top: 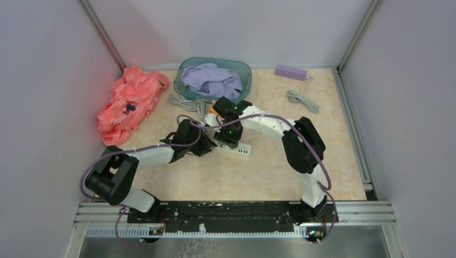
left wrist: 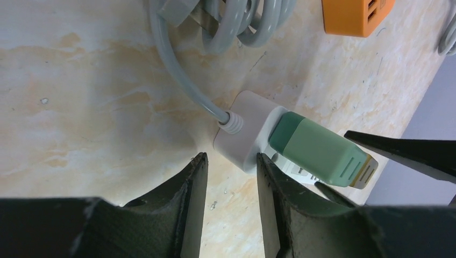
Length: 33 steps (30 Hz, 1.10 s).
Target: Insert the plug
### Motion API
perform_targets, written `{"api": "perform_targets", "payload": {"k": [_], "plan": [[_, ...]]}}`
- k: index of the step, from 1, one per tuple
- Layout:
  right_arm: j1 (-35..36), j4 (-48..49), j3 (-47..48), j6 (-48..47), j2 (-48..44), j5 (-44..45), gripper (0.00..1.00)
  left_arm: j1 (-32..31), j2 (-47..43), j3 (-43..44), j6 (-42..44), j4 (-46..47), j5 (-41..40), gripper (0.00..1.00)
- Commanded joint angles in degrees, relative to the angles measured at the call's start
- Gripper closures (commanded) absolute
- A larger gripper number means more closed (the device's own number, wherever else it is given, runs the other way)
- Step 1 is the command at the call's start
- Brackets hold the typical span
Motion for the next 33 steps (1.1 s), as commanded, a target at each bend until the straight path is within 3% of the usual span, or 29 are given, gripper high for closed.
{"api": "perform_targets", "payload": {"k": [1,6,10,21,24,30,33], "plan": [[1.3,2.1,-1.6,0.2,-4.9,-2.4,0.45,-0.3,-3.1,-0.9,2.0,-1.4,-0.8,0.54],[1.3,6.2,-6.1,1.5,-11.8,-2.7,0.31,-0.3,-7.9,-1.1,2.8,-4.9,-3.7,0.50],[0.7,9.5,-11.5,3.5,-16.3,-1.8,0.26,-0.2,-13.0,-1.2,4.2,-9.8,-8.2,0.43],[-0.4,25.6,-30.4,11.5,-27.4,2.9,0.22,-0.1,-28.8,6.1,15.2,-25.9,-21.3,0.22],[-0.4,29.5,-33.5,13.0,-28.2,2.4,0.22,-0.1,-31.8,9.3,18.4,-29.4,-25.0,0.12],[-0.5,36.2,-38.3,14.7,-27.2,3.9,0.22,-0.2,-35.3,16.2,29.1,-32.7,-31.2,0.01],[-0.9,38.2,-39.5,15.2,-26.1,4.4,0.22,-0.2,-36.7,17.8,36.1,-30.7,-34.4,0.00]]}}
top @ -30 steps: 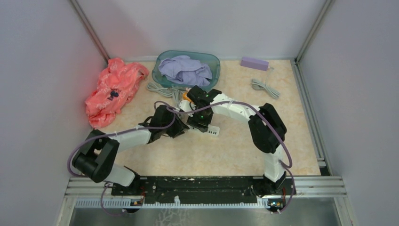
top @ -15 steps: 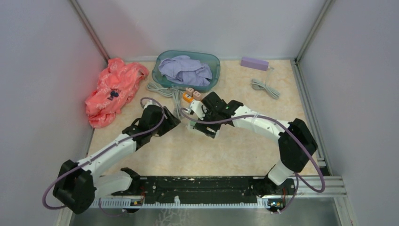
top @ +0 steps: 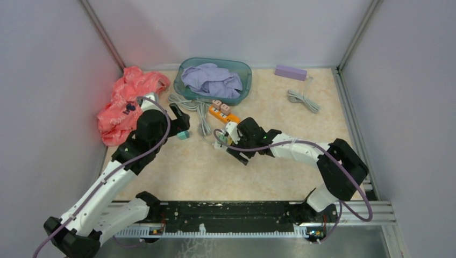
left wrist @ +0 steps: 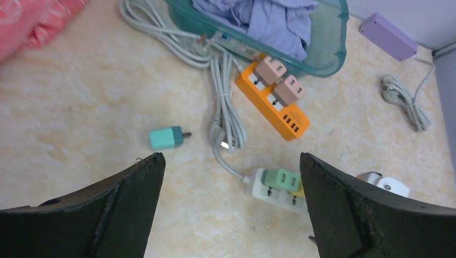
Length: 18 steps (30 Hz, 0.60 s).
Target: Insert the plug
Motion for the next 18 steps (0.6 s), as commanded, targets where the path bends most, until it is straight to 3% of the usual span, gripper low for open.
{"api": "perform_targets", "payload": {"k": [1,4,9,18], "plan": [[-0.7,7.8,-0.9,2.0,-0.1,2.0,0.22,-0.1,-2.2,3.1,13.9,0.8,-7.3,0.00],[-1.2,9.5,-1.8,2.5,0.9,3.3,0.23,-0.1,-3.3,2.6,19.9,4.7,-9.6,0.00],[-1.6,11.5,-2.7,3.2,2.5,4.0,0.31,0.3,-5.3,-1.9,21.4,8.1,-10.7,0.00],[-1.5,14.0,0.0,3.3,6.2,4.5,0.56,1.6,-7.1,-3.7,21.7,7.3,-10.8,0.00]]}}
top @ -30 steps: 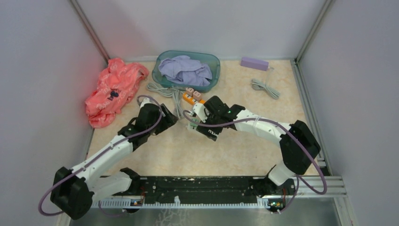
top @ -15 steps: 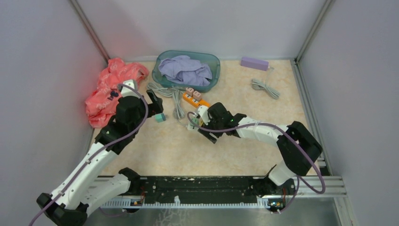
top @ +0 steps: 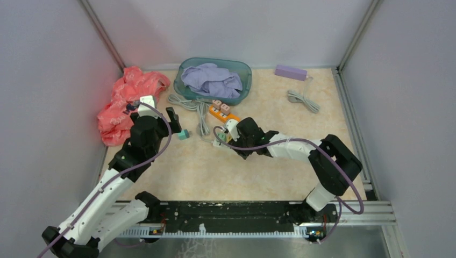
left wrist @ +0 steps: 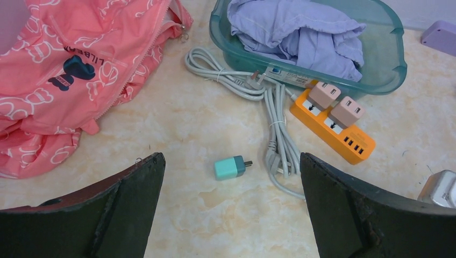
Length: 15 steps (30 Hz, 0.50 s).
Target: Insert the plug
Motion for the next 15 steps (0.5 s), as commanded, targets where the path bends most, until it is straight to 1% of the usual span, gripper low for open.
{"api": "perform_targets", "payload": {"k": [1,4,6,9,11,13,15], "plan": [[-0.4,4.4,3.3,1.1,3.2,1.2,0.58,1.4,-1.4,-0.2,1.6,1.3,-0.7,0.00],[-0.4,5.5,6.0,0.7,6.5,2.1,0.61,2.3,-1.6,-0.4,1.5,1.4,0.5,0.00],[-0.4,5.5,8.0,0.4,8.5,2.0,0.61,2.8,-1.6,-0.6,1.4,1.3,1.0,0.00],[-0.4,5.1,9.7,0.3,8.8,1.7,0.61,3.2,-1.8,-0.5,1.4,1.2,1.2,0.00],[-0.4,4.9,9.4,0.4,7.6,1.4,0.55,3.5,-2.1,-0.6,1.4,1.3,1.4,0.00],[-0.4,4.3,8.8,0.4,6.1,0.8,0.43,3.8,-2.6,-0.8,1.4,1.4,1.7,0.00],[-0.4,3.2,8.3,0.5,4.4,0.8,0.35,4.4,-2.9,-0.9,1.7,1.7,2.2,0.00]]}}
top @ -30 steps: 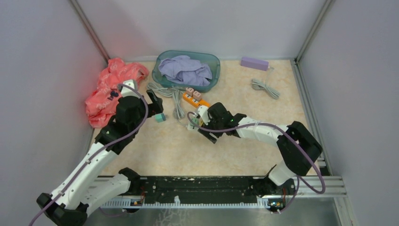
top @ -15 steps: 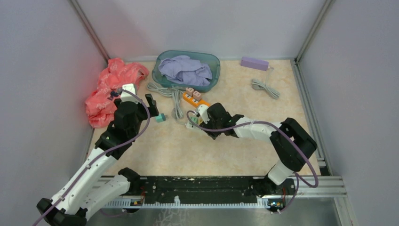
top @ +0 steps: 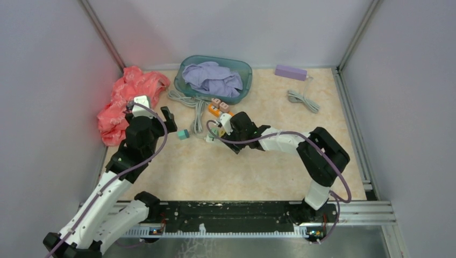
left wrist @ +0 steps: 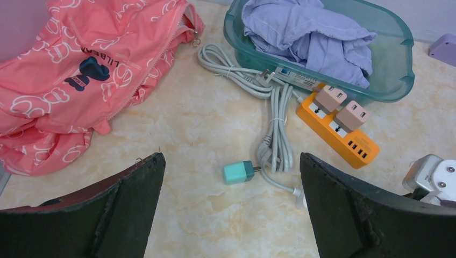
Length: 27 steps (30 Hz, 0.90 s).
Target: Insert the plug
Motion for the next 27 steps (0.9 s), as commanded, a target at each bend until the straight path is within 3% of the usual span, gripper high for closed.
{"api": "perform_targets", "payload": {"k": [1,6,12,16,27], "plan": [[-0.4,0.0,0.5,1.2,-5.1,1.1,0.32,1.2,-1.5,-0.6,1.1,1.6,1.5,0.00],[-1.0,-2.6,0.8,1.7,-11.7,3.0,0.22,2.7,-1.8,-0.5,1.2,1.6,3.4,0.00],[-6.7,-5.5,3.9,2.0,-15.8,7.7,0.19,4.9,-2.5,-0.7,1.1,1.9,5.5,0.00],[-13.1,-5.4,6.7,3.5,-14.9,11.9,0.17,5.8,-2.9,-0.8,1.1,2.0,6.5,0.00],[-32.0,2.1,11.3,10.4,-6.9,12.4,0.17,7.6,-3.7,-1.1,1.3,2.2,7.8,0.00]]}}
